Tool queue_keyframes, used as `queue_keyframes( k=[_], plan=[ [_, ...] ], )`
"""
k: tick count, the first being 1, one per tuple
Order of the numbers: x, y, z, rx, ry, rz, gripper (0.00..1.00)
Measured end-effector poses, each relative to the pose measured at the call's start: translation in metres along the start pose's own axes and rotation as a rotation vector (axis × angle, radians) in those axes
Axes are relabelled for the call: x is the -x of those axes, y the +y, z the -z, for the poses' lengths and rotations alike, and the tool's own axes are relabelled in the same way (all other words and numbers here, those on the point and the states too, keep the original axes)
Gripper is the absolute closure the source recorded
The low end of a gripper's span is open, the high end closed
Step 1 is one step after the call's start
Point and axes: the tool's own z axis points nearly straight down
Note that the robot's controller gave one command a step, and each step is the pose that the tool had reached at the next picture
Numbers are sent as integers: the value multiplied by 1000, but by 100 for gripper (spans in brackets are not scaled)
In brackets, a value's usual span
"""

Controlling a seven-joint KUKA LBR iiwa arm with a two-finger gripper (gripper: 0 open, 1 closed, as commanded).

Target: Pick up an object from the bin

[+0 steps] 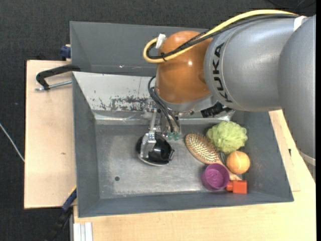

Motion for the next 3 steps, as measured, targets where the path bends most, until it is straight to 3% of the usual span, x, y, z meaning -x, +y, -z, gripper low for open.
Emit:
queue_keyframes(
  k=[1,2,3],
  plan=[
    [-31,-48,-13,-5,9,-124,0],
    [-2,-54,-38,0,-2,-243,0],
    [-7,-54,-85,-3,21,-348,0]
  ],
)
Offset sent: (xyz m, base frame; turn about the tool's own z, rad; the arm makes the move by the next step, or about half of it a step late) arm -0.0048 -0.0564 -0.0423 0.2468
